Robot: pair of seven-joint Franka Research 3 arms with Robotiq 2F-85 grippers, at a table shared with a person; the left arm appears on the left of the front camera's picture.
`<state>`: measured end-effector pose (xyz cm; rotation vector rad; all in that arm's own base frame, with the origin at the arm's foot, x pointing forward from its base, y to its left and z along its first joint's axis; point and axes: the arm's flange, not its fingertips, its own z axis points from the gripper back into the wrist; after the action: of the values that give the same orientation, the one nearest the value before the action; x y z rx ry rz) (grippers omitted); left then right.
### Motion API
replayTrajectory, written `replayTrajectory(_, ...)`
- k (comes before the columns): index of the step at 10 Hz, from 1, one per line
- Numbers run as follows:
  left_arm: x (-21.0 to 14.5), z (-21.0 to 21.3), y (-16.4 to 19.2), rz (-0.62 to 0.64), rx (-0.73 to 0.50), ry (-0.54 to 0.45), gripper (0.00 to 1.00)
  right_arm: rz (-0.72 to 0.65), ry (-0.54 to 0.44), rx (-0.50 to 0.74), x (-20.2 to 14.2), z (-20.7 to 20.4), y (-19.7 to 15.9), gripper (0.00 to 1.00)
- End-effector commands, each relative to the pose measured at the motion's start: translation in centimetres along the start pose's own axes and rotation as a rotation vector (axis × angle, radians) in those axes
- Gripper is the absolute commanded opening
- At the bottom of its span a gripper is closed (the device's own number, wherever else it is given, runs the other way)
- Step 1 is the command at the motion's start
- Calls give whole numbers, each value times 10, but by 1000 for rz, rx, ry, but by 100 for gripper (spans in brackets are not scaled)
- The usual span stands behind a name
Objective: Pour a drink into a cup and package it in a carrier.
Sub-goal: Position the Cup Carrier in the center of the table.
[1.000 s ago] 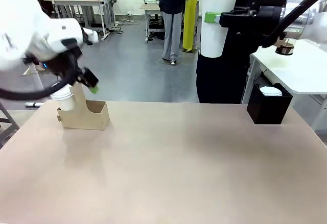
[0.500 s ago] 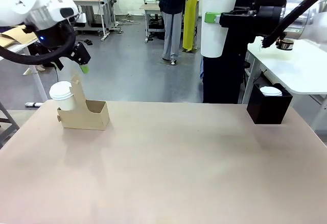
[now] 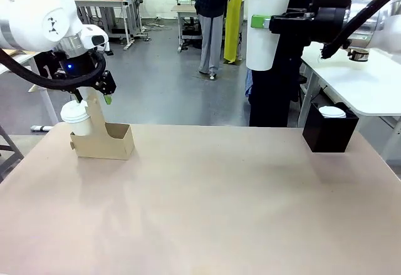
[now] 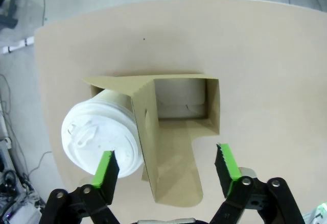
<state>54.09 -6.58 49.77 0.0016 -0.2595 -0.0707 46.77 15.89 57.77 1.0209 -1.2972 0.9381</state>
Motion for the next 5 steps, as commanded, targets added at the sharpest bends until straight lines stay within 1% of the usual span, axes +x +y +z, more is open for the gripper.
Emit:
replayTrajectory(1, 5, 9, 1, 27, 38, -45, 41, 16, -6, 4, 2, 0, 2, 81)
replayTrajectory(2, 7, 8, 4, 26, 36, -47, 0, 16, -6, 4, 2, 0, 2, 81)
replayTrajectory(3, 8, 6, 5, 30, 36, -49, 36, 16, -6, 4, 2, 0, 2, 81)
replayTrajectory(4, 8, 5, 4, 31, 37, -51, 0, 16, -6, 4, 2, 0, 2, 81)
replayTrajectory(5, 9, 4, 5, 31, 39, -52, 0, 16, -6, 4, 2, 0, 2, 81)
